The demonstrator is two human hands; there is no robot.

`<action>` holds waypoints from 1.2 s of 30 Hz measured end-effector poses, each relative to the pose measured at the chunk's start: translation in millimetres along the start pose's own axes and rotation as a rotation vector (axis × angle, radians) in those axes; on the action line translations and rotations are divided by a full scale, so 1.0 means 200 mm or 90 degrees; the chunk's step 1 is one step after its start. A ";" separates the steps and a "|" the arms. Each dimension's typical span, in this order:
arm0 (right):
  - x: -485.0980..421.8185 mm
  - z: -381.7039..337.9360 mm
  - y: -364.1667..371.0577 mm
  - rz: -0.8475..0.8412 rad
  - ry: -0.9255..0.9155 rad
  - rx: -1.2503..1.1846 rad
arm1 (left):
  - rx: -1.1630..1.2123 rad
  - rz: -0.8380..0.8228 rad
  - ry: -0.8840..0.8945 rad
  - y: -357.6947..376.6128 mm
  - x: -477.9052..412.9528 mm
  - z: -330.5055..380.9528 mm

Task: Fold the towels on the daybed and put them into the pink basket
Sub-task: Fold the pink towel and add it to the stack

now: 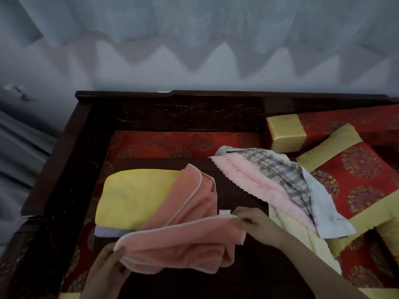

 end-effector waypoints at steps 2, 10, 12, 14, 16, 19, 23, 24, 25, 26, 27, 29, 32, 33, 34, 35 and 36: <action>-0.11 -0.01 -0.03 0.058 -0.007 0.036 | 0.019 0.000 -0.014 -0.04 -0.03 -0.03; -0.66 -0.06 0.03 -0.097 -0.095 0.271 | 0.034 0.068 -0.062 -0.08 -0.13 -0.06; -0.73 -0.01 0.07 -0.163 -0.088 0.304 | 0.048 0.050 -0.063 -0.07 -0.15 -0.06; -0.76 0.02 0.08 -0.184 -0.085 0.321 | 0.073 0.014 -0.066 -0.03 -0.15 -0.05; -0.77 0.01 0.08 -0.170 -0.099 0.321 | 0.076 0.004 -0.048 -0.04 -0.15 -0.04; -0.75 -0.05 0.06 -0.153 -0.140 0.313 | 0.070 -0.002 -0.019 -0.02 -0.15 0.03; -0.74 -0.19 -0.09 -0.129 -0.189 0.389 | -0.056 0.022 0.110 0.00 -0.08 0.26; -0.74 -0.24 -0.16 -0.113 -0.193 0.409 | -0.134 0.035 0.171 0.02 -0.04 0.36; -0.73 -0.30 -0.24 -0.096 -0.200 0.419 | -0.210 0.043 0.234 0.07 0.01 0.47; -0.72 -0.37 -0.33 -0.081 -0.215 0.433 | -0.275 0.045 0.293 0.13 0.08 0.59; -0.72 -0.45 -0.40 -0.067 -0.231 0.456 | -0.327 0.053 0.347 0.19 0.14 0.71; -0.70 -0.62 -0.56 -0.032 -0.257 0.513 | -0.398 0.078 0.457 0.32 0.28 0.95; -0.64 -0.87 -0.79 0.046 -0.293 0.569 | -0.446 0.094 0.587 0.51 0.48 1.25; -0.60 -0.97 -0.87 0.080 -0.312 0.576 | -0.440 0.095 0.629 0.56 0.56 1.33; -0.56 -1.05 -0.94 0.102 -0.322 0.565 | -0.399 0.083 0.654 0.61 0.64 1.42; -0.54 -1.10 -0.98 0.114 -0.327 0.543 | -0.339 0.056 0.658 0.63 0.68 1.48; -0.51 -1.16 -1.04 0.115 -0.327 0.533 | -0.288 0.017 0.665 0.69 0.76 1.54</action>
Point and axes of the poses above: each hand's wrist, its own x-axis away from the middle knuckle, its own y-axis out of the palm, z = x × y, the point moved 10 cm from there along -x, towards the middle knuckle, and after that the axes turned 12 degrees about -y, right-handed, at the moved point
